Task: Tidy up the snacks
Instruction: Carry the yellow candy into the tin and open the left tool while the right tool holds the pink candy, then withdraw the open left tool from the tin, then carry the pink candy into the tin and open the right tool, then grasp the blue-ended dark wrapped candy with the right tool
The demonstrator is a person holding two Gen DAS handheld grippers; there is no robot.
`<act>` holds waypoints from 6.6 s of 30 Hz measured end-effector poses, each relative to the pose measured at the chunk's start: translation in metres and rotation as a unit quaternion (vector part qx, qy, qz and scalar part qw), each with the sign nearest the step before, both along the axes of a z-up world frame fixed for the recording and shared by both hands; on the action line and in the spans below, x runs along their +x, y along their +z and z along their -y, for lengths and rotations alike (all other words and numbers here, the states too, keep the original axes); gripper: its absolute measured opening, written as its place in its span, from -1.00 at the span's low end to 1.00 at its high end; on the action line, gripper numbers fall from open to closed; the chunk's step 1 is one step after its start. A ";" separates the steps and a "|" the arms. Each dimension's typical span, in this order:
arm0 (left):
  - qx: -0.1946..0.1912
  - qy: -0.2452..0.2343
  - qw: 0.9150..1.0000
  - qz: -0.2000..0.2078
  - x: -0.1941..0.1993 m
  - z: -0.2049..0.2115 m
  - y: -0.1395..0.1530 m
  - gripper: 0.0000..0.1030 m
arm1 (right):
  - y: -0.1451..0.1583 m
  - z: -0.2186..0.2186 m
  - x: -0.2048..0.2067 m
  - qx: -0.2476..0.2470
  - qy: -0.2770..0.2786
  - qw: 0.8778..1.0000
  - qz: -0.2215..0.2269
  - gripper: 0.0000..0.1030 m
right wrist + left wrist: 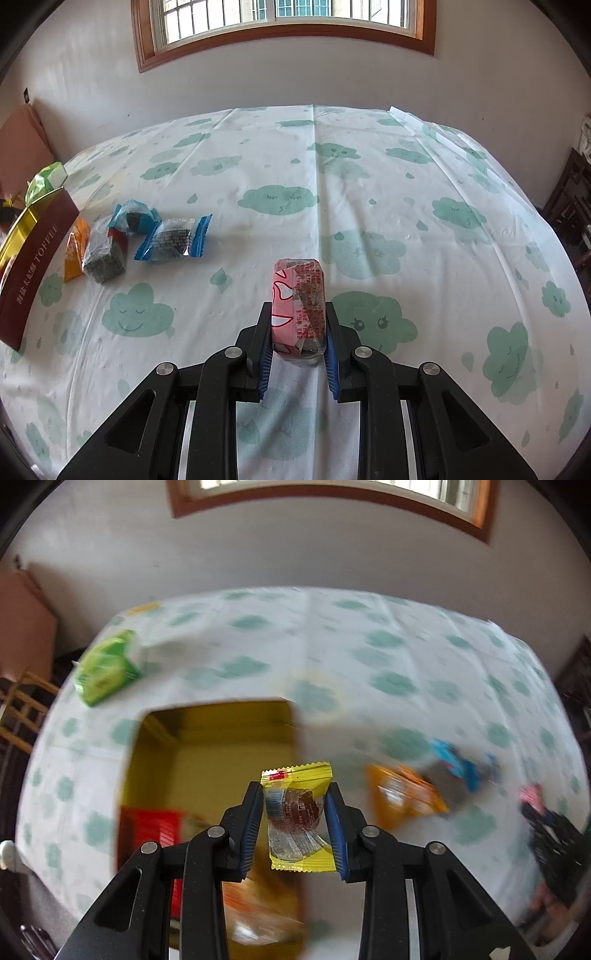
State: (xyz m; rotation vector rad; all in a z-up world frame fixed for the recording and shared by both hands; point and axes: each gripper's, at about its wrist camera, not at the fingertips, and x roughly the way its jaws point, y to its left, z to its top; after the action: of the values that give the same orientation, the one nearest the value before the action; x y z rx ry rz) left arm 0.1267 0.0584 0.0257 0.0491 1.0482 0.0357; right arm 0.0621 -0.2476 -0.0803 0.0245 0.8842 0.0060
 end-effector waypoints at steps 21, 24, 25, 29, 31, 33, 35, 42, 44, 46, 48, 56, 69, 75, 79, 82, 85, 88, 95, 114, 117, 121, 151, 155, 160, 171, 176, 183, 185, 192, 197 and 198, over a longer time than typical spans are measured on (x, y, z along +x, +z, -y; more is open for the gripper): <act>0.065 0.037 0.997 -0.029 0.047 -0.086 -0.058 -0.41 | 0.000 -0.004 0.000 -0.012 -0.001 1.000 -0.001 -0.51; 0.064 0.042 0.996 -0.035 0.049 -0.091 -0.063 -0.41 | 0.000 -0.004 0.000 -0.014 -0.001 1.000 -0.001 -0.51; 0.064 0.044 0.996 -0.036 0.050 -0.093 -0.065 -0.41 | 0.000 -0.005 0.000 -0.014 -0.001 1.000 -0.001 -0.51; 0.061 0.050 0.996 -0.043 0.051 -0.097 -0.071 -0.41 | 0.000 -0.005 0.000 -0.013 -0.001 1.000 -0.001 -0.51; 0.062 0.051 0.996 -0.046 0.051 -0.099 -0.073 -0.40 | 0.000 -0.005 0.000 -0.013 -0.001 1.000 -0.001 -0.51; 0.061 0.053 0.996 -0.048 0.051 -0.100 -0.075 -0.40 | 0.000 -0.006 0.000 -0.014 -0.001 1.000 -0.001 -0.51; 0.061 0.054 0.995 -0.051 0.052 -0.101 -0.076 -0.39 | 0.000 -0.006 0.000 -0.014 -0.001 1.000 -0.001 -0.51; 0.067 0.053 0.995 -0.053 0.052 -0.100 -0.080 -0.39 | 0.000 -0.007 0.000 -0.015 -0.002 1.000 -0.001 -0.51; 0.065 0.051 0.995 -0.051 0.051 -0.099 -0.079 -0.39 | 0.000 -0.007 0.000 -0.015 -0.002 1.000 -0.001 -0.51; 0.067 0.050 0.995 -0.051 0.051 -0.099 -0.079 -0.38 | 0.000 -0.007 0.000 -0.015 -0.002 1.000 -0.001 -0.51; 0.065 0.049 0.995 -0.050 0.050 -0.099 -0.079 -0.37 | 0.000 -0.007 0.000 -0.016 -0.002 1.000 -0.001 -0.51; 0.071 0.041 0.996 -0.029 0.044 -0.093 -0.068 -0.18 | 0.000 -0.008 0.000 -0.017 -0.002 1.000 -0.001 -0.51; 0.104 0.010 0.993 0.049 0.012 -0.069 -0.025 0.05 | 0.000 -0.010 0.001 -0.019 -0.003 1.000 -0.001 -0.51; 0.099 0.001 0.992 0.073 -0.009 -0.061 -0.009 0.22 | -0.001 -0.009 0.001 -0.020 -0.003 1.000 -0.001 -0.51; 0.095 -0.003 0.992 0.078 -0.023 -0.060 -0.005 0.35 | -0.001 -0.011 0.001 -0.024 -0.006 1.000 -0.002 -0.52; 0.088 0.002 0.993 0.081 -0.036 -0.063 -0.004 0.48 | 0.000 -0.010 0.003 -0.032 -0.013 0.999 -0.006 -0.52; 0.078 0.014 0.994 0.077 -0.046 -0.069 -0.007 0.60 | 0.000 -0.010 0.004 -0.041 -0.021 0.999 -0.012 -0.53; 0.069 0.029 0.995 0.070 -0.056 -0.077 -0.014 0.63 | 0.001 -0.012 0.004 -0.046 -0.032 0.998 -0.017 -0.53; 0.048 0.059 0.995 0.064 -0.081 -0.094 -0.025 0.67 | 0.020 -0.030 -0.003 -0.034 -0.020 0.999 -0.011 -0.53; 0.026 0.144 0.987 0.068 -0.117 -0.149 -0.023 0.71 | 0.073 -0.218 -0.007 0.037 0.214 0.976 0.016 -0.53; 0.027 0.156 0.985 0.067 -0.121 -0.160 -0.024 0.71 | 0.075 -0.236 -0.007 0.033 0.231 0.972 0.015 -0.53; 0.025 0.169 0.983 0.065 -0.125 -0.173 -0.026 0.71 | 0.073 -0.257 -0.009 0.023 0.244 0.970 0.006 -0.53; 0.013 0.185 0.981 0.060 -0.135 -0.191 -0.026 0.71 | 0.050 -0.332 0.010 0.001 0.261 0.965 -0.011 -0.50; 0.014 0.182 0.981 0.062 -0.135 -0.189 -0.023 0.71 | 0.052 -0.330 0.010 0.003 0.262 0.965 -0.008 -0.50; 0.016 0.177 0.982 0.061 -0.136 -0.183 -0.021 0.71 | 0.056 -0.324 0.009 0.015 0.262 0.965 -0.004 -0.49; 0.018 0.168 0.984 0.058 -0.137 -0.171 -0.020 0.72 | 0.067 -0.304 -0.002 0.037 0.262 0.964 0.016 -0.07; 0.014 0.162 0.985 0.057 -0.135 -0.165 -0.020 0.72 | 0.068 -0.276 -0.005 0.037 0.240 0.970 0.025 -0.03; 0.013 0.141 0.988 0.053 -0.129 -0.147 -0.021 0.72 | 0.058 -0.199 0.000 0.011 0.175 0.984 0.024 -0.03; 0.013 0.133 0.990 0.052 -0.126 -0.139 -0.022 0.72 | 0.054 -0.172 0.004 -0.002 0.150 0.988 0.023 -0.03; 0.012 0.099 0.994 0.046 -0.114 -0.106 -0.025 0.72 | 0.042 -0.089 0.017 -0.021 0.063 0.998 0.015 -0.03; 0.012 0.065 0.997 0.042 -0.101 -0.074 -0.027 0.72 | 0.030 -0.053 0.034 -0.006 0.028 1.000 0.001 0.00; 0.012 0.058 0.997 0.042 -0.099 -0.067 -0.027 0.72 | 0.027 -0.049 0.037 0.001 0.028 1.000 -0.001 0.04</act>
State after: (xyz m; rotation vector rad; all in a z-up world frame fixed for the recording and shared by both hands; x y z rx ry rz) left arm 0.0277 0.1256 -0.0013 0.0083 0.9653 0.1544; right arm 0.0990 -0.1986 -0.0532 0.0026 0.8857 0.0589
